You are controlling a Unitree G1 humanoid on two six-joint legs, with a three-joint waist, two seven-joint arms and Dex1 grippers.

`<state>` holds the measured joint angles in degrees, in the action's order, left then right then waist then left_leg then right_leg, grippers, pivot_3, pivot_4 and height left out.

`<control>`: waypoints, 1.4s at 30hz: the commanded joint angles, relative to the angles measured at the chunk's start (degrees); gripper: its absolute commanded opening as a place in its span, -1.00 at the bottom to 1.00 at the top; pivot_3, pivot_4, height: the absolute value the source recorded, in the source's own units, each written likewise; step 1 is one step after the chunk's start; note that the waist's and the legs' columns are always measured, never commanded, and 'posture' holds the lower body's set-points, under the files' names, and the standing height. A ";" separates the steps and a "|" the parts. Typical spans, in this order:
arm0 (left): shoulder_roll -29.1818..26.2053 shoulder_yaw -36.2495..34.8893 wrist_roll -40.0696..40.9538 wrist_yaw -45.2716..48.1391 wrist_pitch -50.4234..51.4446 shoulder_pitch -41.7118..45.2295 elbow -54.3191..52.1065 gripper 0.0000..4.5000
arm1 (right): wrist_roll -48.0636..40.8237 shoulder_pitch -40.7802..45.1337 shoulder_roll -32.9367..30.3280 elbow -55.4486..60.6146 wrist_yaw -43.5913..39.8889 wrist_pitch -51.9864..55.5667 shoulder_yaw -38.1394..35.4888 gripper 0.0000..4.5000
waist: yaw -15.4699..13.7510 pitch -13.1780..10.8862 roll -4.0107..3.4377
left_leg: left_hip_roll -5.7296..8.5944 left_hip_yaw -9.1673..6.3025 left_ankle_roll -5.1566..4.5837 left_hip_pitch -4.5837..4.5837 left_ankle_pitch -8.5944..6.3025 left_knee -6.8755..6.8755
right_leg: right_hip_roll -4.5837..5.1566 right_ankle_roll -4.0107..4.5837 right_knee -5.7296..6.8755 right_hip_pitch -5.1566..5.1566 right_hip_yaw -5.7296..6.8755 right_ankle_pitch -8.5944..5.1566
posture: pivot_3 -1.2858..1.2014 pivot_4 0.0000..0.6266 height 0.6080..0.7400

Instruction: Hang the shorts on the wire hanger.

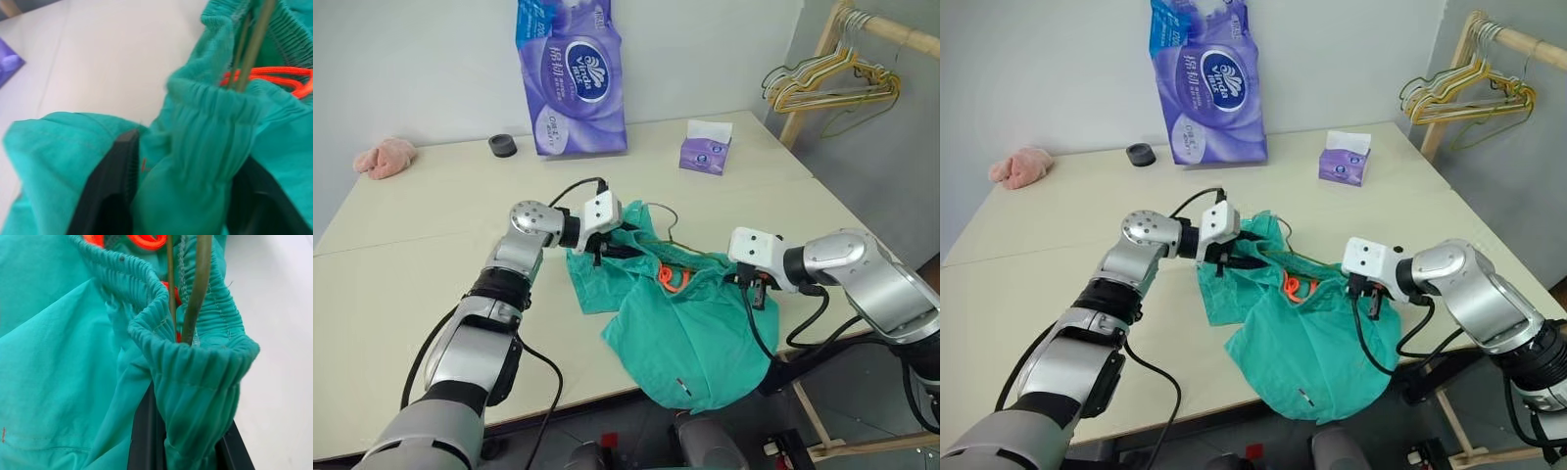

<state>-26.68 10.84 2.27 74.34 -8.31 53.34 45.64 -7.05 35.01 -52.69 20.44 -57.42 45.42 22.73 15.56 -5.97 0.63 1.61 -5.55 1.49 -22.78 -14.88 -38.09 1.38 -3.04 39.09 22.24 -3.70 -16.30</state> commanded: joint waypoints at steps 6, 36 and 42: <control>-3.57 -1.50 -1.47 -0.88 -5.58 3.14 7.99 0.38 | -1.83 0.50 -2.61 4.54 -2.10 0.13 -5.56 -1.00 | 0.12 0.00 0.00 | 0.00 -0.05 0.00 -0.01 0.00 0.00 | 0.00 0.00 0.00 0.00 0.04 0.00 | -0.19 -0.83 1.00; -5.09 -10.12 10.20 4.22 15.40 -0.94 -8.91 0.38 | -19.57 -14.10 8.21 13.58 14.21 25.26 -35.50 -1.00 | -0.66 0.02 -0.02 | 0.05 -0.09 0.00 -0.07 0.00 -0.02 | 0.03 0.00 0.03 -0.01 0.01 0.00 | -0.19 -0.76 1.00; 1.08 -5.29 14.33 3.36 26.40 -5.79 -27.66 0.38 | -24.14 -17.85 14.58 24.01 18.79 43.42 -53.63 -1.00 | -1.21 0.01 -0.02 | 0.04 -0.13 0.00 -0.08 0.00 -0.06 | 0.02 0.00 0.06 -0.04 -0.18 0.00 | -0.26 -0.65 1.00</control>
<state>-26.65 4.76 15.01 79.11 15.67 46.60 23.31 -30.06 16.90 -39.00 40.27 -39.93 83.77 -24.75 14.36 -5.96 0.61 1.65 -5.67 1.49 -22.85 -14.89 -38.16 1.38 -3.04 39.15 22.18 -3.90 -16.30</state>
